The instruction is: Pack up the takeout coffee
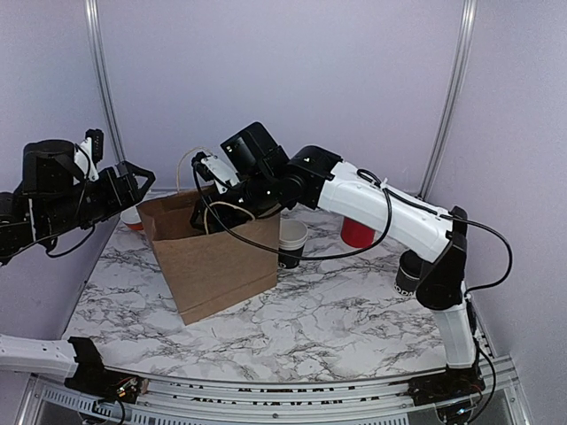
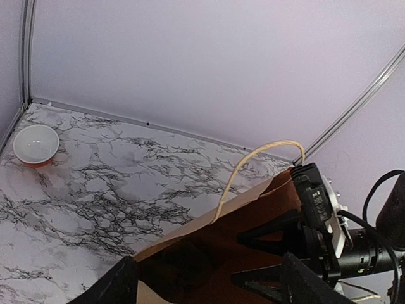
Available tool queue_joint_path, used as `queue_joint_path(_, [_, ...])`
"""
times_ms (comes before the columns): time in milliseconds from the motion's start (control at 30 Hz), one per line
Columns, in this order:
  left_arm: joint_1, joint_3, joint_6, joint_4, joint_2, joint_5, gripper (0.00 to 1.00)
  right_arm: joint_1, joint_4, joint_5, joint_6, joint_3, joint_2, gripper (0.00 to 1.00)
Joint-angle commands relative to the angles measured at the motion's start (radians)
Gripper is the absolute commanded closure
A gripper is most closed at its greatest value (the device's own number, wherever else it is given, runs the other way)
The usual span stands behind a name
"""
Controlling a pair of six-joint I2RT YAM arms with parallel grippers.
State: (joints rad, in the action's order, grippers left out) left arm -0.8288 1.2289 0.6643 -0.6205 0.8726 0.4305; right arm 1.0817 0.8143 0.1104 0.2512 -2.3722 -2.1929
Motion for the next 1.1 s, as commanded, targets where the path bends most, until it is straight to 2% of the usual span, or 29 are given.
queue_joint_path(0, [0.003, 0.044, -0.066, -0.02, 0.048, 0.015, 0.22, 0.01, -0.044, 0.011, -0.045, -0.005, 0.057, 0.38])
queue_joint_path(367, [0.054, 0.124, -0.159, -0.019, 0.172, -0.051, 0.21, 0.014, -0.134, -0.1, -0.141, 0.076, 0.125, 0.38])
queue_joint_path(733, [0.2, 0.182, -0.282, -0.01, 0.267, -0.248, 0.21, 0.014, -0.299, -0.182, -0.202, 0.164, 0.212, 0.36])
queue_joint_path(1067, [0.259, 0.198, -0.352, 0.051, 0.328, -0.41, 0.24, 0.014, -0.436, -0.288, -0.262, 0.275, 0.271, 0.34])
